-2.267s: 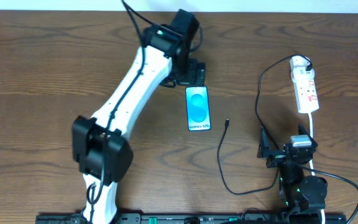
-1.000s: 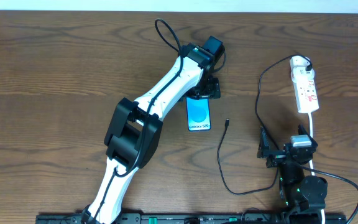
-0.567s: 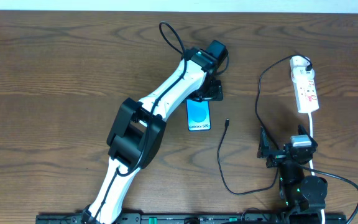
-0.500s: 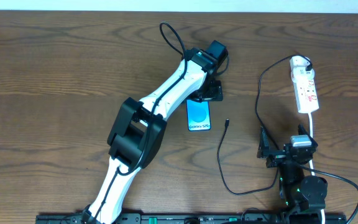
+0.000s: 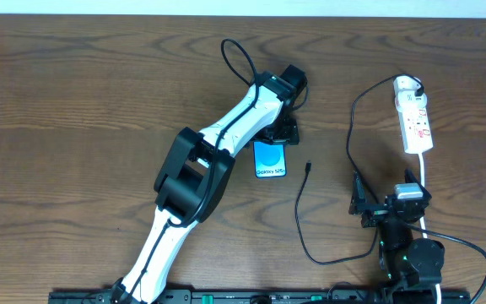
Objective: Plug charger to phone and switch on socket
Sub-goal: 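Lower the left gripper and close it on the phone's top edge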
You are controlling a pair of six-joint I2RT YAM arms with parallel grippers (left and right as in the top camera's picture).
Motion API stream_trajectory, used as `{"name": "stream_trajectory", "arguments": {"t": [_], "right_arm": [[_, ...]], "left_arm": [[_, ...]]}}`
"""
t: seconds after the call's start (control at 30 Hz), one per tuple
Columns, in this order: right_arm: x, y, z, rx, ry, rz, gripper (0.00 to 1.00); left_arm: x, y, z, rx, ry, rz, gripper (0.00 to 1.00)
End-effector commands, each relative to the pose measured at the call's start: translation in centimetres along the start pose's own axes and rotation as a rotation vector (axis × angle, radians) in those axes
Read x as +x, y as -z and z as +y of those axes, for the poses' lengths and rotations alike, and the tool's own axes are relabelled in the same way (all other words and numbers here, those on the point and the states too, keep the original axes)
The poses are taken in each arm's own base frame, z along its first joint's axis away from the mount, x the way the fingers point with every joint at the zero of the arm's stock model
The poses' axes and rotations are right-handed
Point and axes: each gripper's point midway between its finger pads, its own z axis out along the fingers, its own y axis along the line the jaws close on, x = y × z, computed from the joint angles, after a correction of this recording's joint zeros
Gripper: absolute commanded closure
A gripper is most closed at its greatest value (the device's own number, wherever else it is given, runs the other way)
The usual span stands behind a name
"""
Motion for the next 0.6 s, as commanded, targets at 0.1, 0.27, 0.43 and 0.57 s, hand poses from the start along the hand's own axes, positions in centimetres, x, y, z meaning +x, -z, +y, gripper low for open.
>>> {"name": "stream_trajectory", "arguments": {"t": [0.1,0.27,0.43,0.57], "right_arm": [[0.04,0.02,0.0,0.002,-0.01,0.0,0.01],[0.05,0.02,0.0,0.002,-0.01,0.0,0.01],[0.05,0.02,0.0,0.002,-0.01,0.0,0.01],[0.05,0.02,0.0,0.002,-0.01,0.0,0.01]], "left_arm": [[-0.13,-0.42,0.54,-0.029,0.014,-0.008,0.02],[-0.18,-0.42,0.5,-0.028,0.014,-0.01,0.02],[-0.18,-0.42,0.5,-0.028,0.014,-0.01,0.02],[-0.18,-0.42,0.5,-0.028,0.014,-0.01,0.05]]}}
